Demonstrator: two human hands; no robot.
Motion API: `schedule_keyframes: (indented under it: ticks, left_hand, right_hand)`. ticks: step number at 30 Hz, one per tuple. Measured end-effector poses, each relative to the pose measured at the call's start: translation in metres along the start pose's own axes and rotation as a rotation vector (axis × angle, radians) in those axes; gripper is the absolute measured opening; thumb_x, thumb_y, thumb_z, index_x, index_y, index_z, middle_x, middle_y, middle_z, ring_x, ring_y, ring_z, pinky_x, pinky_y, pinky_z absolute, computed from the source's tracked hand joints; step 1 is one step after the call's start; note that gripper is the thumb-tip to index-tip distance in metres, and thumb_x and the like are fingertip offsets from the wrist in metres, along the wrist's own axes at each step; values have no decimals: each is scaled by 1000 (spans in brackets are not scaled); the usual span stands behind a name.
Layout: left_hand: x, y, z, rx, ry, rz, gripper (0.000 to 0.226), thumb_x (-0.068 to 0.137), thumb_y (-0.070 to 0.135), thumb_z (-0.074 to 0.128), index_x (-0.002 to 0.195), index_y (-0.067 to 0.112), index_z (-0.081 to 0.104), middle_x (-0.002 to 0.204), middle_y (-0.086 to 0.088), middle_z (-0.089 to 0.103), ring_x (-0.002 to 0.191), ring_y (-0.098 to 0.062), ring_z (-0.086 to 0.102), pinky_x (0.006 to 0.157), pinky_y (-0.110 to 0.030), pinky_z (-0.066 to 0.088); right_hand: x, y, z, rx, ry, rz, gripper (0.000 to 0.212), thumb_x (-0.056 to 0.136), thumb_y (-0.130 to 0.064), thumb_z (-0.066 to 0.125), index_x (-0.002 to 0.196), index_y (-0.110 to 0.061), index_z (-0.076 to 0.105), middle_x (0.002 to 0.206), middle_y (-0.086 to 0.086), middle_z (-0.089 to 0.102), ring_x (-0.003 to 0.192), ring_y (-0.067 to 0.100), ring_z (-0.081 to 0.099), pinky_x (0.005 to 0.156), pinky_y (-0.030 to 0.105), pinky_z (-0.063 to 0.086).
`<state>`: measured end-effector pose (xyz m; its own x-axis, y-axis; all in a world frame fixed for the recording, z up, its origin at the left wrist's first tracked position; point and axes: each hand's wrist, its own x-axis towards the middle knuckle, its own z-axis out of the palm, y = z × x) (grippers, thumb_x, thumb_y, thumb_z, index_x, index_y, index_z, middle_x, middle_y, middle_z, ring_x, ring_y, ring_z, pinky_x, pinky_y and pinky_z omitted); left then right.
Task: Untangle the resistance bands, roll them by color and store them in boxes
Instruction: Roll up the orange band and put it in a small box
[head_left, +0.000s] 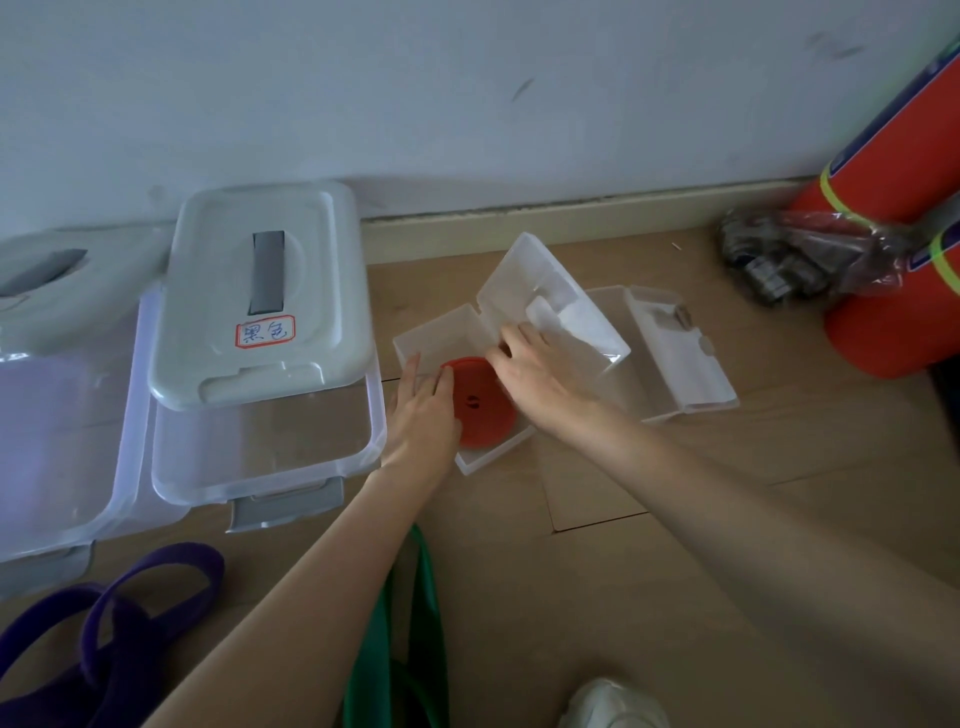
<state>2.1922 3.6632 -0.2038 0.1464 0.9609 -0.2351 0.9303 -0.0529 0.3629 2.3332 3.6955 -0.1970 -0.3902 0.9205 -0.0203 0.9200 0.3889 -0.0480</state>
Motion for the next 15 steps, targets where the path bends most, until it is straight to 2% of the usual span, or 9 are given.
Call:
schedule_keyframes:
  ticks: [4, 7, 9, 12, 15]
  left_hand:
    - [-7, -1, 1, -15, 49, 10, 56, 94, 10, 37, 146, 5, 15, 155, -8, 18, 145, -21, -1, 116, -31, 5]
    - [-20, 2, 4, -3, 64, 39, 56, 96, 16, 37, 147, 7, 15, 156, -7, 14, 145, -20, 0, 116, -30, 5]
    - [-28, 3, 7, 8, 45, 53, 55, 97, 18, 37, 147, 8, 17, 157, -7, 14, 145, -19, -1, 116, -30, 5]
    - [-34, 2, 7, 6, 35, 58, 54, 97, 18, 37, 146, 8, 19, 156, -8, 15, 145, -18, 0, 116, -30, 6]
    - [-31, 1, 3, -4, 45, 64, 55, 95, 15, 37, 146, 5, 18, 156, -9, 15, 145, -19, 2, 116, -29, 4]
  right_hand:
    - [-9, 4, -6, 76, 1, 17, 40, 83, 7, 49, 120, -7, 50, 113, 14, 44, 102, 30, 45, 76, 38, 48]
    - [-13, -1, -15, 151, -38, 33, 56, 84, 10, 46, 134, -13, 40, 120, 12, 43, 107, 26, 45, 74, 37, 49]
    - [-14, -3, -18, 178, -82, 60, 65, 82, 13, 46, 139, -15, 34, 127, 10, 41, 114, 26, 42, 77, 37, 49]
    - [-12, -5, -19, 195, -156, 75, 61, 82, 13, 43, 137, -12, 39, 140, 7, 36, 126, 28, 34, 94, 41, 44]
    - [-4, -5, -13, 236, -131, 107, 47, 87, 4, 46, 132, -10, 46, 139, 7, 41, 126, 28, 35, 99, 43, 40]
